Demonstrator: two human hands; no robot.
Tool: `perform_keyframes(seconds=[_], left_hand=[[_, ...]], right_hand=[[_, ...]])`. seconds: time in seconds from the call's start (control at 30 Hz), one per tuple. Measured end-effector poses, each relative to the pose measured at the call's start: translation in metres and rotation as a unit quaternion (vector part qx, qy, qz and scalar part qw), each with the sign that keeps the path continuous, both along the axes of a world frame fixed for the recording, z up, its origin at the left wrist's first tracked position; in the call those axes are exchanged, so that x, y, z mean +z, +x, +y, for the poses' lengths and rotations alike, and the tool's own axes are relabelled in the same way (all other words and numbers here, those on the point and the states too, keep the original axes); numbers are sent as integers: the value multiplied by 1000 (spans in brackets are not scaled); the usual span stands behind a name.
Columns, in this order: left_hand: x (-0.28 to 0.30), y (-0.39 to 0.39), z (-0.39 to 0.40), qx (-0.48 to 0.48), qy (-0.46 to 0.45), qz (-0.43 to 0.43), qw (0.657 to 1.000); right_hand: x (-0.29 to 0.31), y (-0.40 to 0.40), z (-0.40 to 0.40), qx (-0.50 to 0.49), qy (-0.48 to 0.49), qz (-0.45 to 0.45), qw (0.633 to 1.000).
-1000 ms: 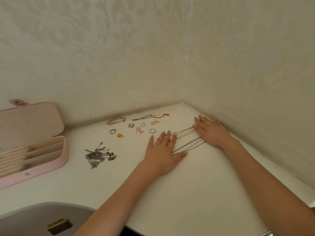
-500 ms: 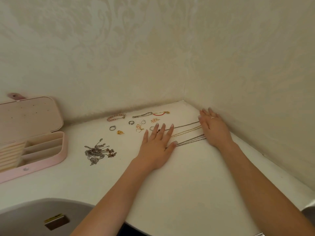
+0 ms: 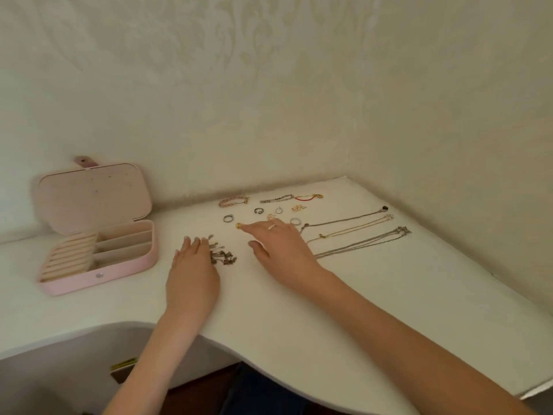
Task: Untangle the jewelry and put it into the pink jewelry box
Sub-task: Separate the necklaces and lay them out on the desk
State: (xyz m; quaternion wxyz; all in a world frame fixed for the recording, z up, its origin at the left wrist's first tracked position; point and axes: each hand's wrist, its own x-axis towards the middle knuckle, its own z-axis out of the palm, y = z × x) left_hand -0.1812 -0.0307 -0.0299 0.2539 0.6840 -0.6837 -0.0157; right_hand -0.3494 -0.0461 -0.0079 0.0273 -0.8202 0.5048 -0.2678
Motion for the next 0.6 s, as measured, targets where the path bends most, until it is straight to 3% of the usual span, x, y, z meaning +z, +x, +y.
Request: perform_keyframes(seconds=[0.17,0.4,0.53,0.6], left_hand=[[-4,17,-5,-22,-42,55,997],[2,27,-3,-29,-99,129,986],[13,28,-1,-15,-105,342,934],[12,29,-3,-6,-92,409,908]], right_hand=[[-6,46,-25,40,100,1,994],[-11,46,-19,62,118,-152,979],[-9,63,-7,84,91,-177,976],[-11,70,-7,67,98,-168,979]])
